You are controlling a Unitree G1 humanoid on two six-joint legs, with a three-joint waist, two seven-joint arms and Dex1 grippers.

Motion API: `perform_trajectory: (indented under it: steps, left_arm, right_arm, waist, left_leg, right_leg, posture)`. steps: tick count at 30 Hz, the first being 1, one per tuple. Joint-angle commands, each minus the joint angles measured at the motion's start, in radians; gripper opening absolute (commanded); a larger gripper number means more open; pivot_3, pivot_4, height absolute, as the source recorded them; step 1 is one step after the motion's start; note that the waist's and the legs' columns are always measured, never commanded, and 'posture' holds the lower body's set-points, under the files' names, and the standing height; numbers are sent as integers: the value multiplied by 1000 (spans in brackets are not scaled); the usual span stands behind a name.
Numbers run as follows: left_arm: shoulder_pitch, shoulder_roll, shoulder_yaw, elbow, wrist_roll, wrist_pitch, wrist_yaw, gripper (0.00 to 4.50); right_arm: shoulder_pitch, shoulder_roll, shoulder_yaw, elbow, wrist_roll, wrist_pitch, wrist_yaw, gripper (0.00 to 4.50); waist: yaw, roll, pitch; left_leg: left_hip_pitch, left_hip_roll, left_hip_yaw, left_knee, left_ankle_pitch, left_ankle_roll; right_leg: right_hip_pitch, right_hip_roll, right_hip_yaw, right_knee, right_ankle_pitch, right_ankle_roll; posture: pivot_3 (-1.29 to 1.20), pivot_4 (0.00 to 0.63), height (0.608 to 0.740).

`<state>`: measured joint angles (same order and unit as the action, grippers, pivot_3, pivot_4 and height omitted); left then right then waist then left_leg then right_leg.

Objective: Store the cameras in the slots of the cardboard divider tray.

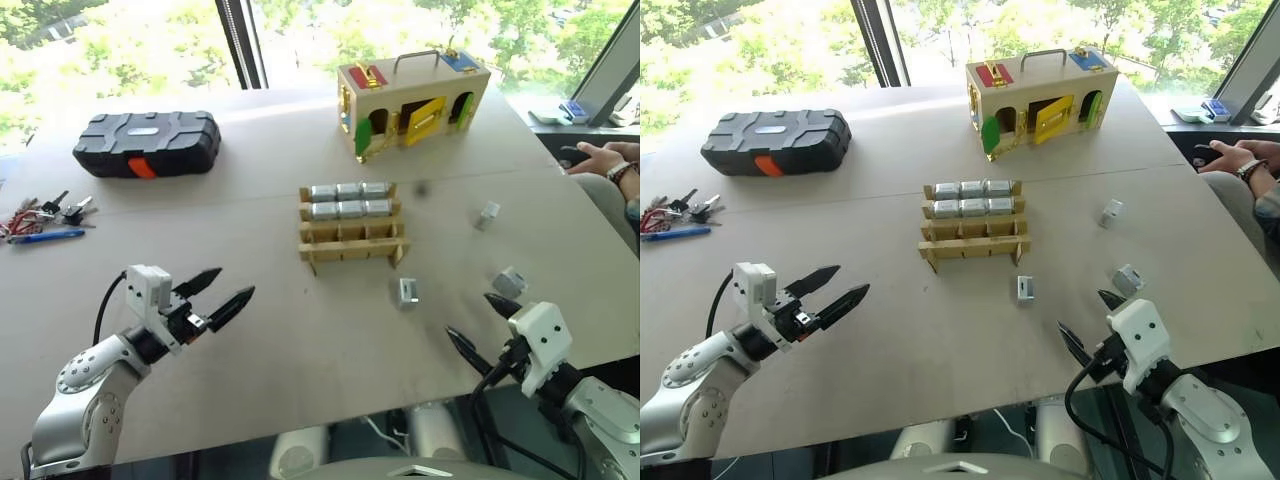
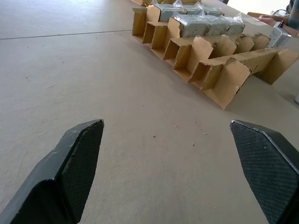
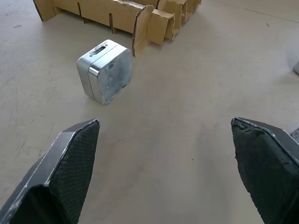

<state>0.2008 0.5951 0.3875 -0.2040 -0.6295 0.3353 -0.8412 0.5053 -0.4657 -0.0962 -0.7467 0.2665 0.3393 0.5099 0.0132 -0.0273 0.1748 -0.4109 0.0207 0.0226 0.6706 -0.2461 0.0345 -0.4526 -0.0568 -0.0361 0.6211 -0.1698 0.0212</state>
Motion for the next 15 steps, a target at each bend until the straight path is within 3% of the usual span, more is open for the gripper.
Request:
perform_trajectory:
  steps: [1,10,15]
  left_arm:
    - [-12,13,24,-9,-27,-8,-34,4500]
    - [7,105,21,-65,-166,10,-335,4500]
    - [17,164,7,-99,-175,-12,-486,4500]
  right_arm:
    - [-15,2,-30,-68,15,1,-20,4466]
    - [-126,-61,-134,-178,105,273,-87,4466]
    - [-192,-89,-207,-202,246,435,-87,4466]
  waist:
    - [0,0,0]
    - [0,0,0]
    - [0,0,0]
  left_leg:
    - [0,0,0,0,0,0]
    - [-2,0,0,0,0,0]
    - [-3,0,0,1,0,0]
  right_leg:
    - [0,0,0,0,0,0]
    - [-2,2,-1,0,0,0]
    - [-3,2,-1,0,0,0]
  posture:
    - [0,150,740]
    - [0,150,740]
    - [0,150,740]
